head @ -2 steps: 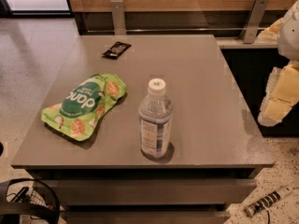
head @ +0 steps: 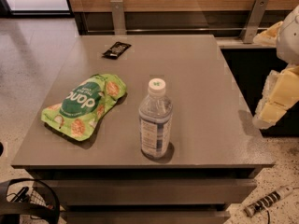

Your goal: Move blue plastic bottle near rxbar chocolate

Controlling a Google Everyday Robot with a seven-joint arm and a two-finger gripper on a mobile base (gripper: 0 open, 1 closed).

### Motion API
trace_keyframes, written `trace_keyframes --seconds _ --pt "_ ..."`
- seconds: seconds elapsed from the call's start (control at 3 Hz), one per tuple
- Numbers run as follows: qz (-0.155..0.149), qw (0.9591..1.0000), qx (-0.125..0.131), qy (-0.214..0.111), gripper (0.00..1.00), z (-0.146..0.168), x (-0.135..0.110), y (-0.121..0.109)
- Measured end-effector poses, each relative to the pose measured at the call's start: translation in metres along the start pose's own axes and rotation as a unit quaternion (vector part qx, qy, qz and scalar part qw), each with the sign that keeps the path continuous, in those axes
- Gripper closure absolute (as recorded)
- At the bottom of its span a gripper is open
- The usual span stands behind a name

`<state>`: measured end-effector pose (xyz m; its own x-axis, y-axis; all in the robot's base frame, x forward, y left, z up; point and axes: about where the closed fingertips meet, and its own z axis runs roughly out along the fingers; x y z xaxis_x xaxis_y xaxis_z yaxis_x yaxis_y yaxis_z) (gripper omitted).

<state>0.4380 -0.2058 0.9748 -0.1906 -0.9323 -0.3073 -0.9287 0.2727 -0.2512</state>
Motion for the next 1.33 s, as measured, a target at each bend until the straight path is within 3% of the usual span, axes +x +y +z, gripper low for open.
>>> trace_keyframes --seconds 0.33,0.67,1.0,1.33 --pt "-0.008 0.9933 -0.008 -0.115 0.0 0.021 -0.006 0.007" --pt "-0.018 0.9768 -0.015 -0.213 0.0 0.049 -0.016 0.015" --pt "-0.021 0.9476 -0.025 -0.318 0.0 0.063 -0.041 0.023" --pt "-0.016 0.9148 -0.046 -0.401 0.0 0.061 -0.07 0.035"
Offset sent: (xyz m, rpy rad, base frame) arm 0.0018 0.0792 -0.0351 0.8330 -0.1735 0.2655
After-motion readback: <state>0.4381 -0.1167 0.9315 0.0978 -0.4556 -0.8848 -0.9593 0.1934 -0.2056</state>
